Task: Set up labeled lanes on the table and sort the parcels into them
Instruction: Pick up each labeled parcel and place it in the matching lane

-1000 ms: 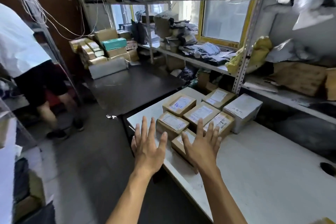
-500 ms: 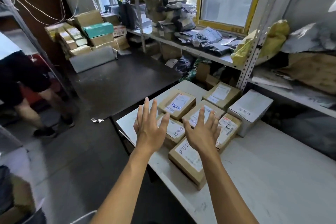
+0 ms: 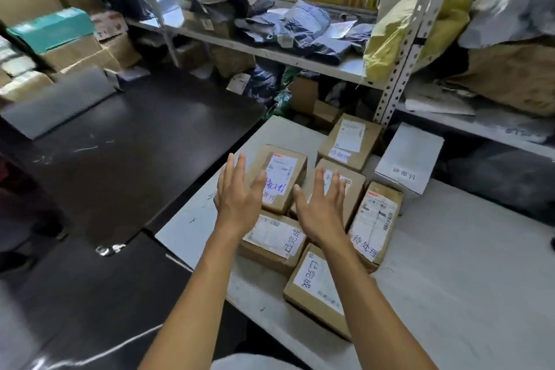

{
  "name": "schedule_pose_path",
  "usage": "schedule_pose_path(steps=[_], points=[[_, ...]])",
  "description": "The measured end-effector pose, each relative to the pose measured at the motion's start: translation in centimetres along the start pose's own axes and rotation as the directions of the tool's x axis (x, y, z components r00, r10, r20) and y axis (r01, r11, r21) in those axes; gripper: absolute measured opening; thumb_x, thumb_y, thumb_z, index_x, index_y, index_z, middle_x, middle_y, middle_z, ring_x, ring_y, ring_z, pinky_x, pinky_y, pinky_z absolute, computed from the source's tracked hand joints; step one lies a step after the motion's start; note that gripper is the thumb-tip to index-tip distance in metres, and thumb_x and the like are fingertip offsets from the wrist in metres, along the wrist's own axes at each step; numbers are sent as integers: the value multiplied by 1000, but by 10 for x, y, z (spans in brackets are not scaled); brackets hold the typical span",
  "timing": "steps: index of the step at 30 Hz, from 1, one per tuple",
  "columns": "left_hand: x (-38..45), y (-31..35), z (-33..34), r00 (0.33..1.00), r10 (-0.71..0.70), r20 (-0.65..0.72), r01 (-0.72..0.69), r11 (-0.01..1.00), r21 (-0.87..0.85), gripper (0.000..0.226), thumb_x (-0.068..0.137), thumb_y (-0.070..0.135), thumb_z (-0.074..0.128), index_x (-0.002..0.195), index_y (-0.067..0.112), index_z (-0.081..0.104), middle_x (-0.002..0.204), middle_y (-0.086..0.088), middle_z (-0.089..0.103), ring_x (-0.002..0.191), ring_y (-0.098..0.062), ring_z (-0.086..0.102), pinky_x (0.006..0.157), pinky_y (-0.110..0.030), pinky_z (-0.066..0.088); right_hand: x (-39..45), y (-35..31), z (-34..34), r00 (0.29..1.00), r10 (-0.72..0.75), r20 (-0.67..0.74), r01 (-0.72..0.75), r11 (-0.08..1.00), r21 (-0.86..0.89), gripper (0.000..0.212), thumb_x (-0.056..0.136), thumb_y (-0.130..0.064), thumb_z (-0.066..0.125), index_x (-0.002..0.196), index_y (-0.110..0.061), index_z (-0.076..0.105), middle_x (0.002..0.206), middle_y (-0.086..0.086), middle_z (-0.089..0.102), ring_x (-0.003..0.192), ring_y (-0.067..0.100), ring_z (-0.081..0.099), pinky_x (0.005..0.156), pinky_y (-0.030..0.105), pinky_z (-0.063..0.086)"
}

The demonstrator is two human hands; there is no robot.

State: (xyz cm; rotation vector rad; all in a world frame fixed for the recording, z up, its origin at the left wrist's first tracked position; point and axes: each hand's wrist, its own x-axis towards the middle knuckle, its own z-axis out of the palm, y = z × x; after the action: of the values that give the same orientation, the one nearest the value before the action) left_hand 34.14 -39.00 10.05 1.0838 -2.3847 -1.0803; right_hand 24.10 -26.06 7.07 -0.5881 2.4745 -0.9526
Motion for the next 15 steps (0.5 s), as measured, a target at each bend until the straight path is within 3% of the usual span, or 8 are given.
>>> schedule_pose_path(steps=[5,11,15], points=[[59,-21,-4,994,-68,88,81,985,-151,77,94,66,32,161,32,18,169,8,13,156,-13,10,126,-48,12,38,-20,16,997,81,-8,-77,971,226,73,106,-60,33,164,-37,-5,170,-10,-23,157,16,-19,126,45,0],[108,-55,3,950,-182,254,254,923,-288,60,104,57,36,159,35,24,165,7,28,150,-17,28,121,-43,24,74,-36,34,992,127,-9,-112,904,412,60,111,-51,19,165,-34,-1,172,-13,-8,156,5,-7,115,27,-1],[141,-69,17,903,-247,351,355,889,-288,61,104,58,36,159,35,26,164,9,29,150,-16,28,121,-41,24,100,-40,48,968,251,14,-222,828,514,59,111,-52,15,164,-34,-3,172,-13,-4,158,7,-9,127,38,-4]])
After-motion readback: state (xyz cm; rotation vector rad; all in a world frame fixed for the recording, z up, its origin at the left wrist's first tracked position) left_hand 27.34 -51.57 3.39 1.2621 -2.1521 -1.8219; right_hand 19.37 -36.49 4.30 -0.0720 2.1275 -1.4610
